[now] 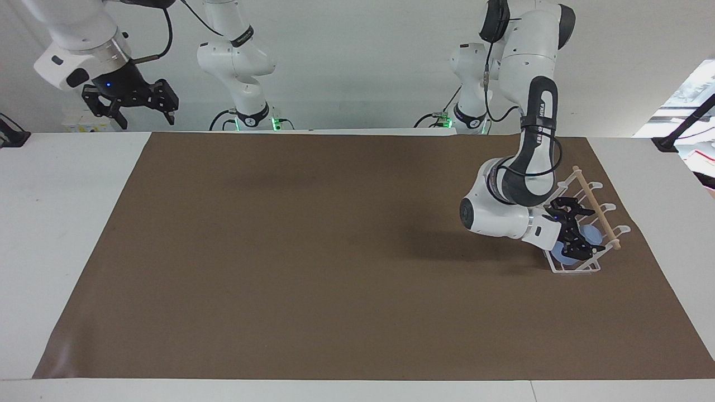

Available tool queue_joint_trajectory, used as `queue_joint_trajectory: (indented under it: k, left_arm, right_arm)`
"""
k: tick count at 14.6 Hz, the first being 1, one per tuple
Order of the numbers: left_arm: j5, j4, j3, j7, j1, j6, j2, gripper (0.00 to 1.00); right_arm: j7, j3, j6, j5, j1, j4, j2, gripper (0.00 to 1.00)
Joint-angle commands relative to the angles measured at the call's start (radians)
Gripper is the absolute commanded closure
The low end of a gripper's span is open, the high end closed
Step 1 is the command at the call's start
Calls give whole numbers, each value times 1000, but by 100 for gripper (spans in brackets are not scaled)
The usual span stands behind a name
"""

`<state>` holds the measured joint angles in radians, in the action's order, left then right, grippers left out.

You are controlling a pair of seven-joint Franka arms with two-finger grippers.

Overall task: Hang cup on cup holder
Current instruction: 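Hang the cup on the holder's wooden post with the left gripper, then open the left gripper and draw it back from the cup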

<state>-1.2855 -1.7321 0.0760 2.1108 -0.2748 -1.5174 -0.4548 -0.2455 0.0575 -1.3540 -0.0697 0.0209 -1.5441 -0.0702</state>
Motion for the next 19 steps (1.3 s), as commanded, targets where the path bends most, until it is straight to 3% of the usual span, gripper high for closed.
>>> queue_joint_trajectory:
  k: [1,5,7,10,13,19]
  left_arm:
    - [44,83,2,-114,2,17,18,0]
    - [337,72,-1,-481,66,-87,154,0]
    - [418,66,1,-628,109,-98,189,0]
    - [639,75,-2,-1008,169,-102,251,0]
    - [812,65,-2,-1233,239,-138,309,0]
    - [969,34,-1,-1650,252,-118,439,0]
  right_arm:
    - [6,-2,4,-2,2,-21,-13,1]
    - [5,-2,4,-2,4,-21,-13,1]
    - [5,-2,4,-2,2,-21,-13,1]
    - [5,-2,4,-2,4,-21,-13,1]
    - [5,-2,6,-2,4,-21,-13,1]
    - [5,-2,6,-2,4,-21,-13,1]
